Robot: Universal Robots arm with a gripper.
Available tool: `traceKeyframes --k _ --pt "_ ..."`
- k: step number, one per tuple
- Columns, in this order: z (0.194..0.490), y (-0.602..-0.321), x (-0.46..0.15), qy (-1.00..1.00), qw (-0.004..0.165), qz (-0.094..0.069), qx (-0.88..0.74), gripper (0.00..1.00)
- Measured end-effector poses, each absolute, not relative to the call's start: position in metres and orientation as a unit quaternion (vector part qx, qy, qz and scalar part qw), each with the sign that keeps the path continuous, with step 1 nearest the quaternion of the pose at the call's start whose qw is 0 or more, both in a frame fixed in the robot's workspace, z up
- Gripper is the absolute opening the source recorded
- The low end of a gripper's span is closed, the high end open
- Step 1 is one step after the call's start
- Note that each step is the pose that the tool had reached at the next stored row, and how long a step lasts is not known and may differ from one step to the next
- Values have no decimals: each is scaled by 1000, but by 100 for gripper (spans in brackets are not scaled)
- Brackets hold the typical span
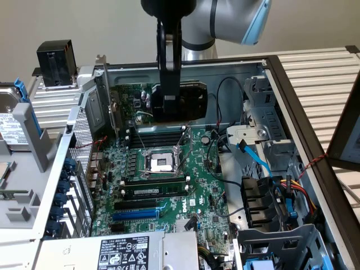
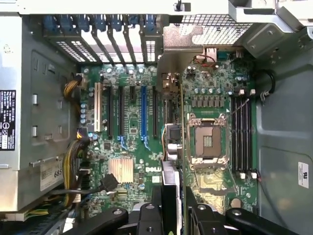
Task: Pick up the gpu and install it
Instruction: 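Insert the gpu into the slot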
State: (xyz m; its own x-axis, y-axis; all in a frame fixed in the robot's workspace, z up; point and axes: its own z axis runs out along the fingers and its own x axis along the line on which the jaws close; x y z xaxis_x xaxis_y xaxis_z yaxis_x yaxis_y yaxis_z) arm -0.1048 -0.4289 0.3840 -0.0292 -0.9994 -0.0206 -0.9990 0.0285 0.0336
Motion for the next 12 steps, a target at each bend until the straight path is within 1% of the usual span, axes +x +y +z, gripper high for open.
traceKeyframes --k 7,12 --pt "383 -429 -109 -710 4 -18 704 28" --pt "378 -428 -113 -714 8 -14 700 28"
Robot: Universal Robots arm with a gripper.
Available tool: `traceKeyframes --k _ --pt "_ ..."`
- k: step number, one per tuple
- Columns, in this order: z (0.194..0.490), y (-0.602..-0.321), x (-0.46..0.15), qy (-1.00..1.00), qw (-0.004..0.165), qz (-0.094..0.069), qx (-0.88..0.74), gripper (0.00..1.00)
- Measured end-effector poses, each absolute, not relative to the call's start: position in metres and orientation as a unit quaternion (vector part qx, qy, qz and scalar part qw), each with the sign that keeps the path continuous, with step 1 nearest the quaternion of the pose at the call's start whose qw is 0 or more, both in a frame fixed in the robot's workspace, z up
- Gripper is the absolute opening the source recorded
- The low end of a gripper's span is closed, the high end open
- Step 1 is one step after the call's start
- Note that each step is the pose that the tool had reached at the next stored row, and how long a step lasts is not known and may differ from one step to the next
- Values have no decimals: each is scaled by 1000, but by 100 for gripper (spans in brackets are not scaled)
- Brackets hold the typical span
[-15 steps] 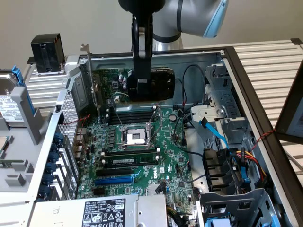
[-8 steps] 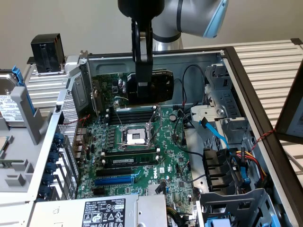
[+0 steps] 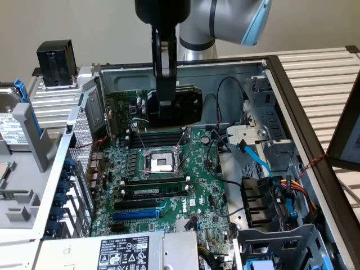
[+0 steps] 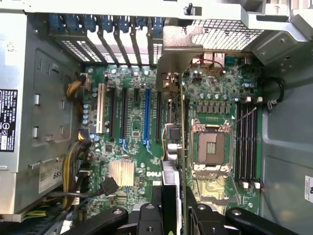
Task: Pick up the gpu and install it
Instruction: 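Insert the gpu into the slot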
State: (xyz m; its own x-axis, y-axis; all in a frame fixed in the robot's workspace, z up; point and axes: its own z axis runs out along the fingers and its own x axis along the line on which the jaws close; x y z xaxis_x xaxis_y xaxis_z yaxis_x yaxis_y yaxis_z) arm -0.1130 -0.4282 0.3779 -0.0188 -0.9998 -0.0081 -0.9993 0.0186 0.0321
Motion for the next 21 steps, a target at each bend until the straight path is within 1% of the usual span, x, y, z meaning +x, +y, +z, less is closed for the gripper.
traceKeyframes --k 9,12,14,18,21 --pt "369 -428 -115 -725 12 -10 689 28" --pt "366 -428 -118 -726 24 2 688 28" --pt "366 -428 -119 -726 33 14 687 28" --pt "365 -428 -122 -726 21 28 686 28" --pt "361 -428 -129 -727 18 30 686 28"
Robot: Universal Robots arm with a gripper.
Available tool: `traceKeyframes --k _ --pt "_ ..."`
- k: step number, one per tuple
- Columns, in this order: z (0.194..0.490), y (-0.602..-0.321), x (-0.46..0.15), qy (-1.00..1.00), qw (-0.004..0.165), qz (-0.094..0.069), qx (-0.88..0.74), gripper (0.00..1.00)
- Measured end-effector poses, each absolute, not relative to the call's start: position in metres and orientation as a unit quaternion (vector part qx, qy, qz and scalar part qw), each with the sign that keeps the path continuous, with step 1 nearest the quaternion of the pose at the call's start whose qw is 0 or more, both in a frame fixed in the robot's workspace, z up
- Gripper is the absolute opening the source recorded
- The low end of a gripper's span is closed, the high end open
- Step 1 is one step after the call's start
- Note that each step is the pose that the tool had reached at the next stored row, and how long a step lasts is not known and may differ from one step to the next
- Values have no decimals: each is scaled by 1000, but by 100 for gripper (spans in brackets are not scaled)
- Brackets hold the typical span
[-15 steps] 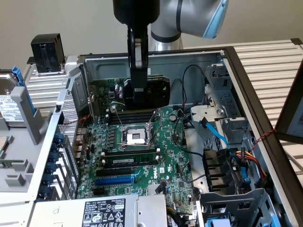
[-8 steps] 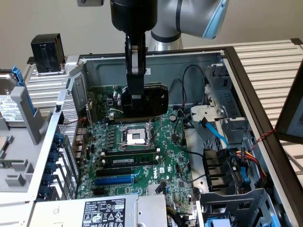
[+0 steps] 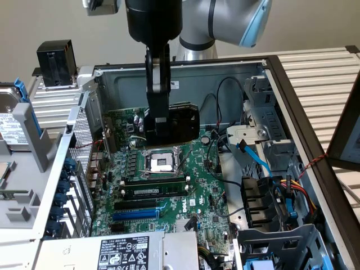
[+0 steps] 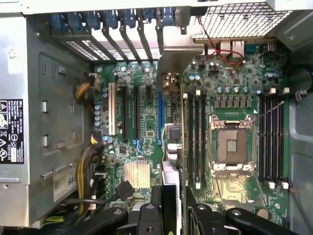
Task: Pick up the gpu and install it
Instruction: 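Insert the gpu into the slot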
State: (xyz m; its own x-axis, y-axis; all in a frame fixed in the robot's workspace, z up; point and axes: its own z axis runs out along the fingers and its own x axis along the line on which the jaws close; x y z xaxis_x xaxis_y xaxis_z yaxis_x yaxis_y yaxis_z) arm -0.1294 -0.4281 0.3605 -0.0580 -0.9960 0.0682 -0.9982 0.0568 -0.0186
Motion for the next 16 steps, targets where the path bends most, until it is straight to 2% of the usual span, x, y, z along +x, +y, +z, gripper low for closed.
traceKeyframes --k 16 --pt "337 -435 -144 -733 8 19 679 28"
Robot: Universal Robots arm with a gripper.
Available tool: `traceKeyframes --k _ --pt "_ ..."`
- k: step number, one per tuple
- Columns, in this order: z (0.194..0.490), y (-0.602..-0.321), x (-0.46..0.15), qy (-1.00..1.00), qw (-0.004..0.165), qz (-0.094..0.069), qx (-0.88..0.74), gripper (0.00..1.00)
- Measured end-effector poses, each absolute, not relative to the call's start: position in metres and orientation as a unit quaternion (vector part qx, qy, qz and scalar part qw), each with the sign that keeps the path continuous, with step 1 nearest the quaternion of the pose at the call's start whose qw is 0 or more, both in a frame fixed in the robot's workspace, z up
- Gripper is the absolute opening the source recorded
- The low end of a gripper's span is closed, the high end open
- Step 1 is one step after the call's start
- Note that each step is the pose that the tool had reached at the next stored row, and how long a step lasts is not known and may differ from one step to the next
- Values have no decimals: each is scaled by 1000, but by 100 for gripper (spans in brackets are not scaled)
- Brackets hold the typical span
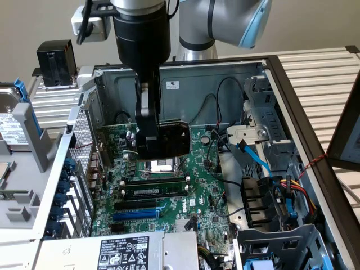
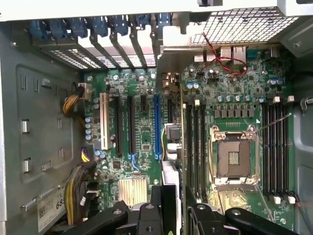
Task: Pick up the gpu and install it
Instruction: 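Insert the gpu into the slot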
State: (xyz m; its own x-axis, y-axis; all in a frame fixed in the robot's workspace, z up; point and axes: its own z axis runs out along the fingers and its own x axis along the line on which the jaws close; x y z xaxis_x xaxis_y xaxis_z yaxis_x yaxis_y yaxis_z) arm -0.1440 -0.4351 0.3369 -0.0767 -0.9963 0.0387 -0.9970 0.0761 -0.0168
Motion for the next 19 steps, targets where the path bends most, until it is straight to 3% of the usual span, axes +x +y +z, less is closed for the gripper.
traceKeyframes --k 19 --pt "312 -456 -154 -735 0 11 679 28"
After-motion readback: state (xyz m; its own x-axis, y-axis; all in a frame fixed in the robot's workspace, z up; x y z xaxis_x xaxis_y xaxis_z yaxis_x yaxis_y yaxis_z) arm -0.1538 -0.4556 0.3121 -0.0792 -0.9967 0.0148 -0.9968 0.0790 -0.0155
